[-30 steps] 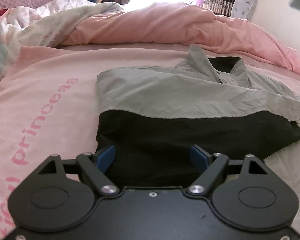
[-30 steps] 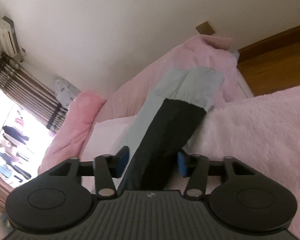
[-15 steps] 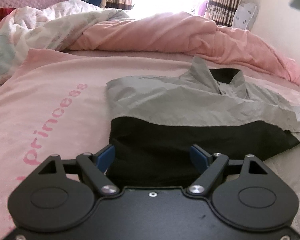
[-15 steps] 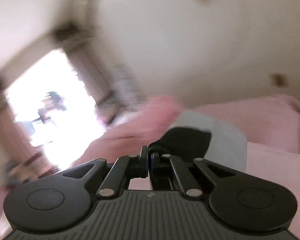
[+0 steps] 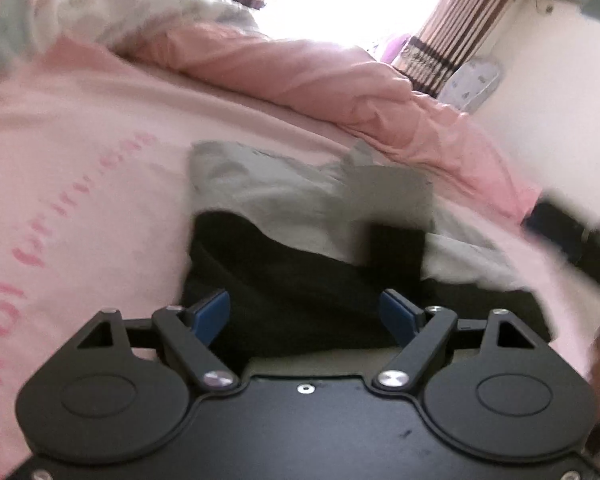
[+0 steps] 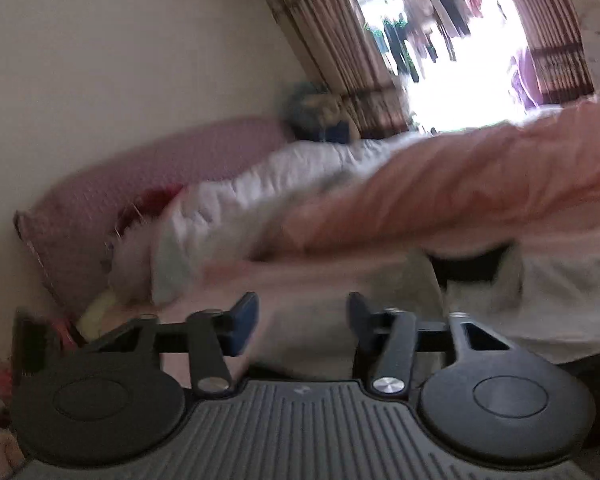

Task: Fold large clothes
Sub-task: 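Fold the held sleeve over the jacket body and open the right gripper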

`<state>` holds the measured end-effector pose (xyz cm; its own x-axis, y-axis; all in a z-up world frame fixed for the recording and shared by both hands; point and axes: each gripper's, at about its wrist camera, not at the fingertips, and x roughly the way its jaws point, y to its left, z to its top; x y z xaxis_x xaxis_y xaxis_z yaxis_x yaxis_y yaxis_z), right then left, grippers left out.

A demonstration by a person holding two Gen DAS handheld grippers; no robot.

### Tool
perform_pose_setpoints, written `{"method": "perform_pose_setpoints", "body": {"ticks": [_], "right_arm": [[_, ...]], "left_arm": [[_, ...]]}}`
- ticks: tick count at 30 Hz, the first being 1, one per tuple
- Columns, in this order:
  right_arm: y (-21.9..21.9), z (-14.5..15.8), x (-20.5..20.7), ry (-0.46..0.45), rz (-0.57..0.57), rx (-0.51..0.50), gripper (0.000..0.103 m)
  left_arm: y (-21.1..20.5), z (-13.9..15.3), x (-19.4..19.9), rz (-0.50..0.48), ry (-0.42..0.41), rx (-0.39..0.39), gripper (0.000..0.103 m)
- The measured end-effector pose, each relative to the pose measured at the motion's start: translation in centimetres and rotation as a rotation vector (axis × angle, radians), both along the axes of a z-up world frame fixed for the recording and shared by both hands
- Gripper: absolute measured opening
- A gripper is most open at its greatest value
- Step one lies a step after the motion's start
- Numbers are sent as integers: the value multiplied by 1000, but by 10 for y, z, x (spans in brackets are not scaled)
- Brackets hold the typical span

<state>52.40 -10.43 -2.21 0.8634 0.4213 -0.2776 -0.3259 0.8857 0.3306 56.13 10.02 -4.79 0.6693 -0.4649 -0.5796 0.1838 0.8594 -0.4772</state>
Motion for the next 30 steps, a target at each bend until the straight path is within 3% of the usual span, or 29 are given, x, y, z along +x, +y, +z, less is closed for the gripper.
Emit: {"method": "perform_pose_setpoints", "body": {"ticks": [2,4,7,10,13,18,20,21,22,23,24,25,28,30], "right_arm": [[-27,-10,-11,27,-10,69,66],[-66,-17,-25,74,-109,104,70],[-129,-33,-42,154,-293,139,70],[-183,-55,-62,234,-410,233,70],[-219,-78,-80,280,-450,366,70],[-239,-116,-81,340,-501,492,70],[-236,-128,-70,335,-511,526,70],[-237,-129,-66,320,-520,542,70],[-238,-129,-64,310,-534,561,70],[-239,-132,-60,306,-550,586,68],[-242,-134,-57,313,-568,609,43],[-246,-135,-51,336,-577,617,3],[-246,-125,-61,309,-543,627,4],[-245,-121,-67,307,-559,576,4]], "left_arm": [[-4,-6,5,-19,23,-61,83],[-15,-9,12,-27,32,-71,82],[-43,-10,24,-43,22,-43,82],[-65,-12,34,-14,45,36,82],[-67,-17,36,1,64,48,82],[-58,-33,46,55,139,26,80],[-58,-34,46,54,132,33,66],[-59,-34,47,50,127,40,35],[-59,-35,49,44,128,33,13],[-58,-36,51,26,137,-13,8],[-56,-34,51,37,130,-37,6],[-56,-29,49,48,103,-34,5],[-50,-1,31,27,-29,-8,4],[-45,4,24,-22,-25,-9,5]]}}
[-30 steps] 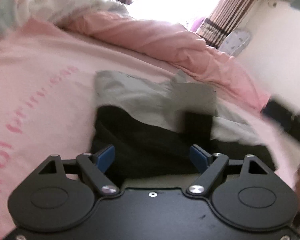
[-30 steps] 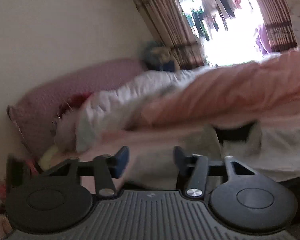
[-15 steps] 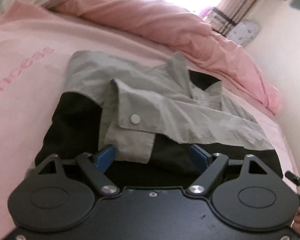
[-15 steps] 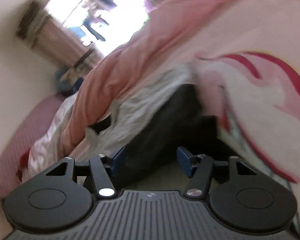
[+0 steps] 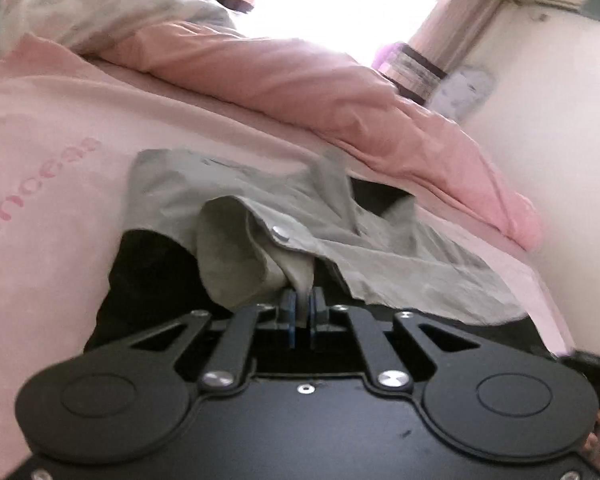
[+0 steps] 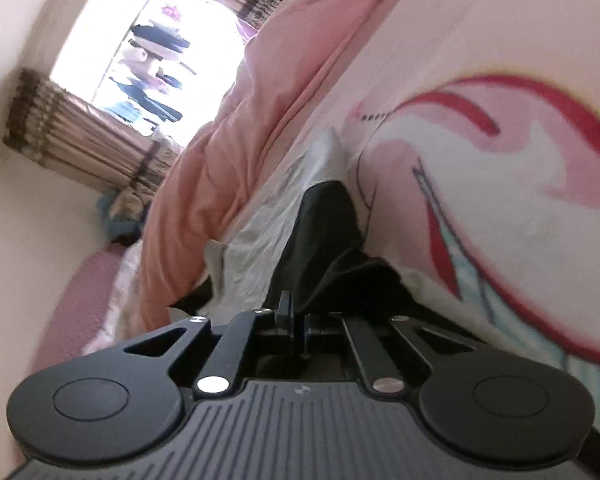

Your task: Fold large clothes

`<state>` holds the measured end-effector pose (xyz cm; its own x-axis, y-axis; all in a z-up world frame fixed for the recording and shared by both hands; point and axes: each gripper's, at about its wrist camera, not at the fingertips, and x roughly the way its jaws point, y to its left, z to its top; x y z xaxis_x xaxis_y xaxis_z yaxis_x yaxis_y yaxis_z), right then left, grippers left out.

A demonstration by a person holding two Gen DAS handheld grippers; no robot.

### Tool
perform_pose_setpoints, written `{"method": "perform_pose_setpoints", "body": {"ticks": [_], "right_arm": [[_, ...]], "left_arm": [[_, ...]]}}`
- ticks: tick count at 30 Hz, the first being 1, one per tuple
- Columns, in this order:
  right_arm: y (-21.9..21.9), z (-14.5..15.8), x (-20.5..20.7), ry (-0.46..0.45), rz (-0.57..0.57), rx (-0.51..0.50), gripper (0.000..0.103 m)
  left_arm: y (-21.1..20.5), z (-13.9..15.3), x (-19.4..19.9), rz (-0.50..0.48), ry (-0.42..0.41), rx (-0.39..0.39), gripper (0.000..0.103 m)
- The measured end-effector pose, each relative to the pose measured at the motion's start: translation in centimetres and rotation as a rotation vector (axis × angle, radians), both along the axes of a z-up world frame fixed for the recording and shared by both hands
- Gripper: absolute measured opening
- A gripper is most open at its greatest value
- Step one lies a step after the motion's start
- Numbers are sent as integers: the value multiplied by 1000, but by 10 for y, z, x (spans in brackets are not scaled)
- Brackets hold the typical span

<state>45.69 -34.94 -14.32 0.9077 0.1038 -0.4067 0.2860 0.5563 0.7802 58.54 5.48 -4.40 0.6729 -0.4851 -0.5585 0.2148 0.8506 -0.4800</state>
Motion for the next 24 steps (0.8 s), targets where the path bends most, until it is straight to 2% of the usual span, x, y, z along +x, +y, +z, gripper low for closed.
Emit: {"method": "perform_pose_setpoints", "body": {"ticks": [3,5,6,8,10,11,12,13,14,15,19,22,24], "right_arm": [[1,-11,5,51,5,-73,7],[-4,-26,8,98,-8,-51,10],[-7,-34,6,91,-14,-18,10],[-10,-33,-3,83,-13,6,14],[-10,-20,-12,118,-3,-29,27],[-9,-12,-18,136,2,-56,29],[-8,-2,-23,142,6,-86,32],[-7,9,-29,140,0,-129,33],[-3,21,-32,138,-13,-192,34],[2,33,-31,129,-23,-254,34],[32,63,-4,25,37,-448,34],[47,58,32,27,83,-532,34],[51,47,51,62,97,-576,34]], "left_arm": [[-6,-19,2,-25,45,82,10],[-11,-38,8,-25,101,120,16],[-7,-44,8,-25,123,120,17],[0,-44,5,-24,129,95,20],[5,-34,1,-28,137,122,32],[8,-27,-4,-19,133,153,31],[7,-19,-7,-6,119,200,36],[8,-10,-12,20,96,262,47],[6,1,-15,48,69,318,49],[5,9,-18,56,40,332,49],[-7,25,-14,-22,-66,236,52],[-26,14,-1,-66,-97,255,52],[-37,0,14,-73,-63,301,51]]}}
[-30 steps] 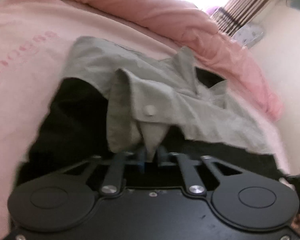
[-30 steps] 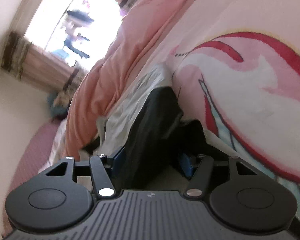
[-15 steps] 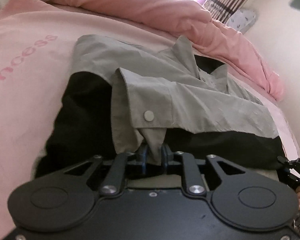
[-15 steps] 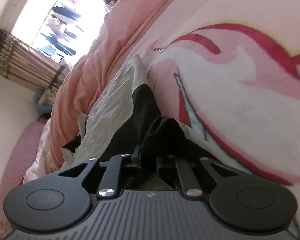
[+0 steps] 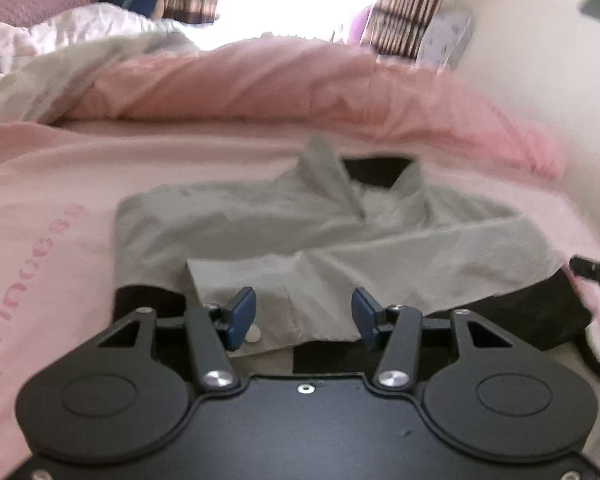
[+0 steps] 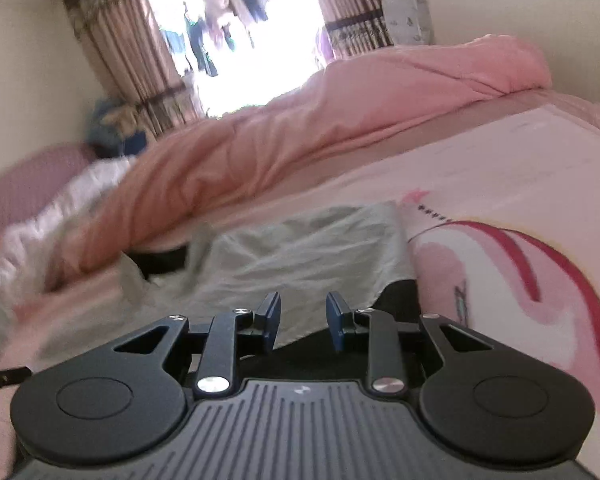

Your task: Fold large clothes

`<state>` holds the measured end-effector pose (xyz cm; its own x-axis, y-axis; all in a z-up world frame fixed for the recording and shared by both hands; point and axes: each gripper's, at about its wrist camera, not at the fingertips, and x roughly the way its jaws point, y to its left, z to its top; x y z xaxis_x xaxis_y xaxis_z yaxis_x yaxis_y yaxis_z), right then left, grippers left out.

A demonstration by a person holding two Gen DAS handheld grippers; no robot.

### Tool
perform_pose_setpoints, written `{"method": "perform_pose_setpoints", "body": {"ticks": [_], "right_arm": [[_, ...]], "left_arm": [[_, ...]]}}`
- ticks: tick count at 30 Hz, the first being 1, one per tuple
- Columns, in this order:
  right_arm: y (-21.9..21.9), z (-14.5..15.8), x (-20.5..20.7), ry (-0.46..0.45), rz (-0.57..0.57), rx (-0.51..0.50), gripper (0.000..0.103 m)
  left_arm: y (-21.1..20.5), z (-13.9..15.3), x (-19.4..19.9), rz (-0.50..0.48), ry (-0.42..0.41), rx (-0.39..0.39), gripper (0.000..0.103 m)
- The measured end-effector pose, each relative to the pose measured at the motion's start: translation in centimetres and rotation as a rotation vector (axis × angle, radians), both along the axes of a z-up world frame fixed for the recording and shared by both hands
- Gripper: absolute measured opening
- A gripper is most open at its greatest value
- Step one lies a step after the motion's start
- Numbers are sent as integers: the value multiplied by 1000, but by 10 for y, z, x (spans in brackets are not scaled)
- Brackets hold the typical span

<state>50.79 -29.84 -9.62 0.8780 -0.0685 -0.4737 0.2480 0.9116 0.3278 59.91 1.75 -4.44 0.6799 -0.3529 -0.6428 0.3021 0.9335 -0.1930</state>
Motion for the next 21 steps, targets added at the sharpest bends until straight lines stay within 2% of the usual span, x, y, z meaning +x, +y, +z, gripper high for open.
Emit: {"method": "perform_pose_setpoints", "body": {"ticks": [2,3,4,7,11,14,18,21], "right_arm": [[0,-16,19,60,-18,-28,33],[-3,-25,25,86,-37,-34,29],[-7,-33,28,101,-47,-30,19],[-16,-50,25,72,-48,-30,13],[-20,-43,19,80,-39,-2,16],[-19,-27,7,73,-46,7,24],[-1,-5,-23,23,24,-59,28],[9,-3,-37,29,59,-91,30]], "left_arm": [[-5,-17,12,12,40,36,50],[-5,-25,16,14,63,42,50],[-10,-33,23,19,90,44,51],[-10,-46,23,0,41,70,53],[-11,-42,26,10,59,88,53],[-8,-23,12,23,16,97,49],[-10,-1,-15,-49,-9,78,51],[-19,-6,-33,-107,-5,131,51]]}}
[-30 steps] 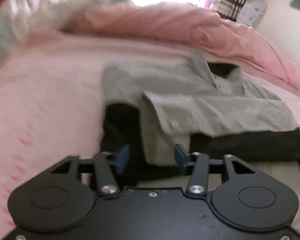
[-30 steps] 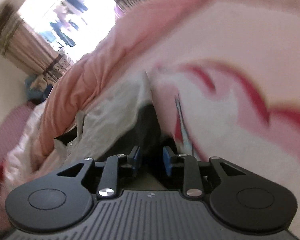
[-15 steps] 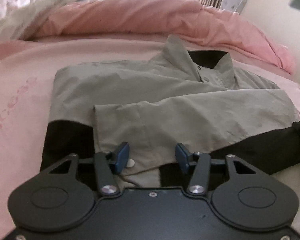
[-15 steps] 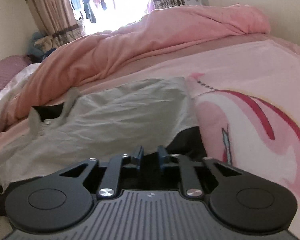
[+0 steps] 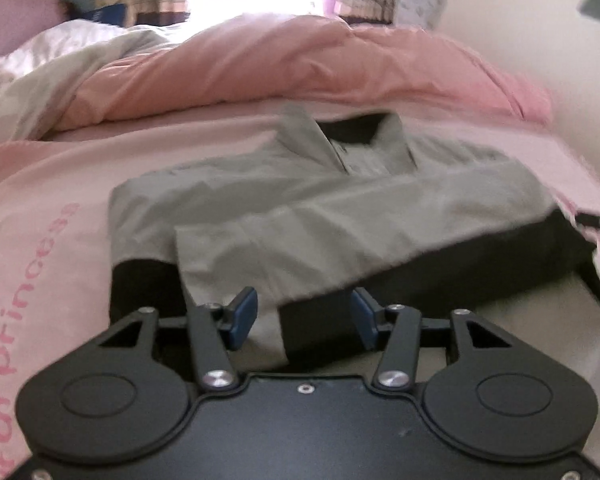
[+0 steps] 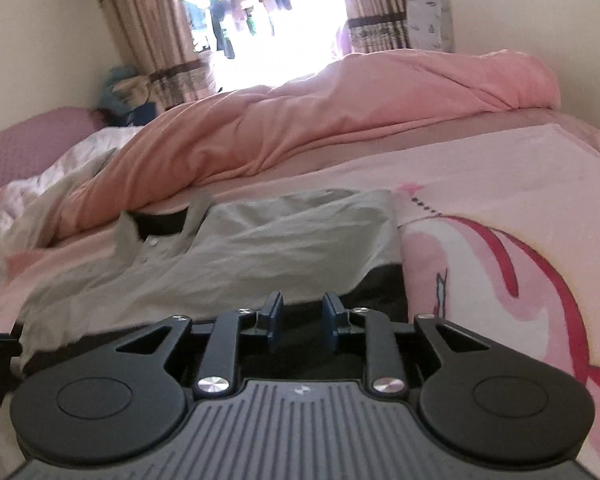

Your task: Fold large clothes

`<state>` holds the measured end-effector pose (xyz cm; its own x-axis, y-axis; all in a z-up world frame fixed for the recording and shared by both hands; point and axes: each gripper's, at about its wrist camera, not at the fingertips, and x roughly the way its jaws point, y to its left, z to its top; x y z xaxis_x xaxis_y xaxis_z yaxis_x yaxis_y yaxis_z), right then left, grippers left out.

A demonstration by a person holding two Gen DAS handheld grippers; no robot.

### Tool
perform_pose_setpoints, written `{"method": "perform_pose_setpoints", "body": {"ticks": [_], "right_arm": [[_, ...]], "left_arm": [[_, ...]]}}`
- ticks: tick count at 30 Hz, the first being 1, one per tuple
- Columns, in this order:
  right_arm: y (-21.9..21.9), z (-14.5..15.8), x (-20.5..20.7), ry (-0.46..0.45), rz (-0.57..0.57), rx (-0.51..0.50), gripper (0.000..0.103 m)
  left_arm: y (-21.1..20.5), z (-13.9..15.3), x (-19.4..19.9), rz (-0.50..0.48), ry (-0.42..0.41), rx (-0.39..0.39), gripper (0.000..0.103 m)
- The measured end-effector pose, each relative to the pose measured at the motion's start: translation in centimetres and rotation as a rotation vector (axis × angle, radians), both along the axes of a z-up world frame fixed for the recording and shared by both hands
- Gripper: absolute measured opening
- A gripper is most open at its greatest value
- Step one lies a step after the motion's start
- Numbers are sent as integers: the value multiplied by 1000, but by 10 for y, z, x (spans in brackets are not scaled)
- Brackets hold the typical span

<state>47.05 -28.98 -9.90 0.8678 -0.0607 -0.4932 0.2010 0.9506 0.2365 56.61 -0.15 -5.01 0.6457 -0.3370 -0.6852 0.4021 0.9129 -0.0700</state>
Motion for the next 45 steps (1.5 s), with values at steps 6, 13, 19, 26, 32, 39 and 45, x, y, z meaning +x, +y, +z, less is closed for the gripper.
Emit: {"method": "perform_pose_setpoints", "body": {"ticks": [6,13,19,26,32,39,45], "right_arm": [[-5,-30,8,89,-8,16,26],[-18,-45,10,73,-14,92,23],[-30,-14,-34,40,28,258,46],[-48,-4,-167,15,98,284,59],[-64,-31,-263,100,145,313,61],[-63,-54,-318,166,212,393,61],[-60,-69,-332,178,258,449,63]], "left_arm": [[-2,-35,10,35,84,-2,54],[2,-41,9,46,71,-45,57],[26,-10,-26,28,96,-32,60],[96,11,-137,52,103,-43,66],[150,-11,-242,99,186,-153,66],[164,-43,-314,133,287,-259,66],[162,-58,-337,142,322,-338,69]]}}
